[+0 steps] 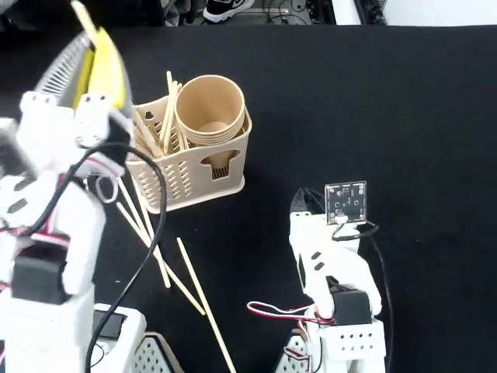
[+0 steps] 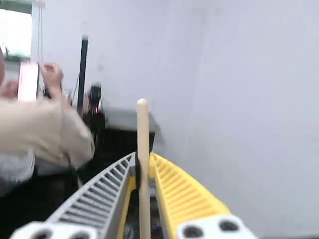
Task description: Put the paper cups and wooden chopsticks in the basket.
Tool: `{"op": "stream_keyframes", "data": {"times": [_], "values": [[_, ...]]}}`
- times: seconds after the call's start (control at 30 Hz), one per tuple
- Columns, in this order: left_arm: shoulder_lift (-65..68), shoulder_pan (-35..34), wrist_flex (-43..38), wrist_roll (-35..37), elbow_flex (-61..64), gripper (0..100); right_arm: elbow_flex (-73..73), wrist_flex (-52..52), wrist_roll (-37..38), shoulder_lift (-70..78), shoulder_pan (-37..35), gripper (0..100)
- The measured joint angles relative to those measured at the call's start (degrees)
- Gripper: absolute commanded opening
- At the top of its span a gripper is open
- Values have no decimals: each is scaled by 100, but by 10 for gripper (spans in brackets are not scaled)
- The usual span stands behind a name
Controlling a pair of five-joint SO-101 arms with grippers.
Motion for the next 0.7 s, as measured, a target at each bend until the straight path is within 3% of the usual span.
{"op": "stream_keyframes", "data": {"times": [0.23, 0.4, 0.5, 0.57, 0.7], "values": [[422, -132, -105, -193, -193, 29, 0, 0, 0, 0, 0, 19], [1108, -598, -853, -123, 273, 37, 0, 0, 0, 0, 0, 19], [1275, -659, -1046, 9, 941, 141, 0, 0, 0, 0, 0, 19], [1213, -624, -835, -9, 1099, 221, 0, 0, 0, 0, 0, 19], [958, -404, 264, 105, 1116, 234, 0, 0, 0, 0, 0, 19]]}}
